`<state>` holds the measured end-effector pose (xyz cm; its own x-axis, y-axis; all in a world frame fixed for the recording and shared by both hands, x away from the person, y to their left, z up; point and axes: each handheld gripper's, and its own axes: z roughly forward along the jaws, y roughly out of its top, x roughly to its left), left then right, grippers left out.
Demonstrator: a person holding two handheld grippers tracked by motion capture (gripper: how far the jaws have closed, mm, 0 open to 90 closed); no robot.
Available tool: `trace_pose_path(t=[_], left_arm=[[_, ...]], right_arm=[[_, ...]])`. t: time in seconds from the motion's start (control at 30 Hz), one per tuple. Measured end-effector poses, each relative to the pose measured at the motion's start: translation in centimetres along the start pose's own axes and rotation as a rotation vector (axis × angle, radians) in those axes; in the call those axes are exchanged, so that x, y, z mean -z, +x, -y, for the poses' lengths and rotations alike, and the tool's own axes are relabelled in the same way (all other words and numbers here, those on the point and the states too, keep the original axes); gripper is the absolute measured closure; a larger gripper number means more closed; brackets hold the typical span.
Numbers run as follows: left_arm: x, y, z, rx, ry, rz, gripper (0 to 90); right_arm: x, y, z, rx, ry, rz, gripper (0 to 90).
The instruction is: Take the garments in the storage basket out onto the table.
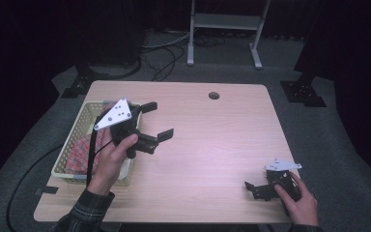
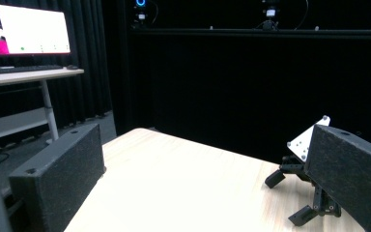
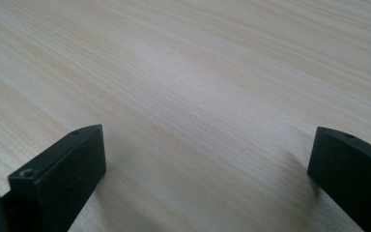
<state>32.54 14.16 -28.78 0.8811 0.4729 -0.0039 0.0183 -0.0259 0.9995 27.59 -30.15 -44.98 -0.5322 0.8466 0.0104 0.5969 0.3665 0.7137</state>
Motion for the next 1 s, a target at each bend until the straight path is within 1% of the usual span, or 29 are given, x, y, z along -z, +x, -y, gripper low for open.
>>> trace_pose_path(t=[0.23, 0.57, 0.83, 1.0], left_arm=[[0.3, 0.4, -0.7, -0.001, 0.007, 0.004, 0.1], [1.5, 0.7, -1.2, -0.006, 0.013, -0.015, 0.1], [2.4, 1.1, -1.3, -0.007, 0.016, -0.04, 0.1], [2.8, 1.4, -1.3, -0.005, 0.017, -0.047, 0.1]], right_arm=[[0.0, 0.0, 0.0, 0.001, 0.0, 0.0, 0.0], [0.0, 0.0, 0.0, 0.001, 0.0, 0.0, 0.0], [0.0, 0.0, 0.0, 0.001, 0.0, 0.0, 0.0], [0.0, 0.0, 0.0, 0.0, 0.0, 0.001, 0.0]])
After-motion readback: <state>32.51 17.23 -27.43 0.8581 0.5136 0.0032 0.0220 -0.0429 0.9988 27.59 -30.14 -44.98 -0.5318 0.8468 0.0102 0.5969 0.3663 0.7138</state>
